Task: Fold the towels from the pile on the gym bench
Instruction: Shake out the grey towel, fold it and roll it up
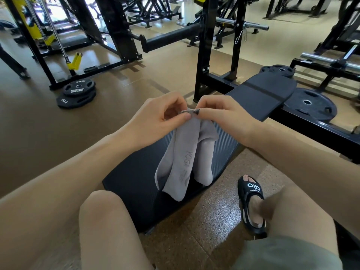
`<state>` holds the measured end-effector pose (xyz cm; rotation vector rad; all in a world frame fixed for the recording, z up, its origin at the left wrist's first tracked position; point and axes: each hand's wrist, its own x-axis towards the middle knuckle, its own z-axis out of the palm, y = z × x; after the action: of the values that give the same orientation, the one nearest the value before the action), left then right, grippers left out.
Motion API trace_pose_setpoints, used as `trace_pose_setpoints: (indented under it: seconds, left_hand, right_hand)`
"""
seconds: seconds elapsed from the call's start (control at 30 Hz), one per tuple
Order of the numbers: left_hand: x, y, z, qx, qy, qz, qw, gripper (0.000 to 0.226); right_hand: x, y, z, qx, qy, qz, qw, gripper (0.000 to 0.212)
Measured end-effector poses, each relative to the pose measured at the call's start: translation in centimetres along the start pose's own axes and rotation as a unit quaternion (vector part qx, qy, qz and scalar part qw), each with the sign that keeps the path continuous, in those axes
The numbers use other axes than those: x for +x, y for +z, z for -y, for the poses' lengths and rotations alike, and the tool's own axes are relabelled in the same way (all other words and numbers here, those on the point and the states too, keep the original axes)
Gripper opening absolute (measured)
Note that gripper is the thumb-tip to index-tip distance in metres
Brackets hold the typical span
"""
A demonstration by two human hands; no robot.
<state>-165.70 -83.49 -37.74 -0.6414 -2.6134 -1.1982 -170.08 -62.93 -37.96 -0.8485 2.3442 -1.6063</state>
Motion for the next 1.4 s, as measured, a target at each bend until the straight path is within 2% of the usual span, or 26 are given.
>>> trace_pose_setpoints:
  seconds: [0.1,0.4,0.6,0.73,0.9,0.97,1.0,1.17,1.4]
  left_hand:
    - [-0.3,0.3,0.1,-0.012,-0.005,-0.01,1.0,0.003]
    - [-0.5,1.1,-0.6,-0.04,-0.012,-0.058,0.997,0.01]
    - [-2.0,2.7,0.6,-0.026,-0.053,-0.051,0.997,0.03]
    - [-2.8,3.7,1.5,-0.024,-0.066,-0.075,0.995,0.022]
    - [-2.4,3.1,1.0,-0.017,-0.057,-0.09,0.994,0.019]
    - [-2.1,2.7,0.8,-0.027,-0.06,-0.091,0.994,0.019]
    - [-2.0,2.6,0.8,-0.029,-0.061,-0.089,0.994,0.019]
    - [-1.7,2.3,0.9,-0.011,-0.058,-0.079,0.995,0.02]
    - [-1.5,2.5,1.1,0.006,-0.075,-0.087,0.993,0.017]
  right_hand:
    - [0.1,0.3,-0.2,-0.002,0.002,-0.025,1.0,0.014]
    - [0.5,1.2,-0.4,0.012,-0.045,-0.045,0.998,0.02]
    - [0.7,1.4,-0.7,0.0,-0.033,-0.108,0.994,0.02]
    - [0.6,1.2,-0.7,-0.013,-0.03,-0.129,0.991,0.019]
    - [0.6,0.5,-0.7,-0.081,-0.049,-0.142,0.985,0.01]
    - [0.7,0.0,-0.6,-0.09,-0.049,-0.137,0.985,0.002]
    - [0.7,-0.2,-0.6,-0.091,-0.047,-0.132,0.986,0.004]
    - [1.0,-0.7,-0.4,-0.147,-0.02,-0.076,0.986,0.036]
    - [1.1,-0.8,-0.3,-0.21,-0.025,-0.055,0.976,0.031]
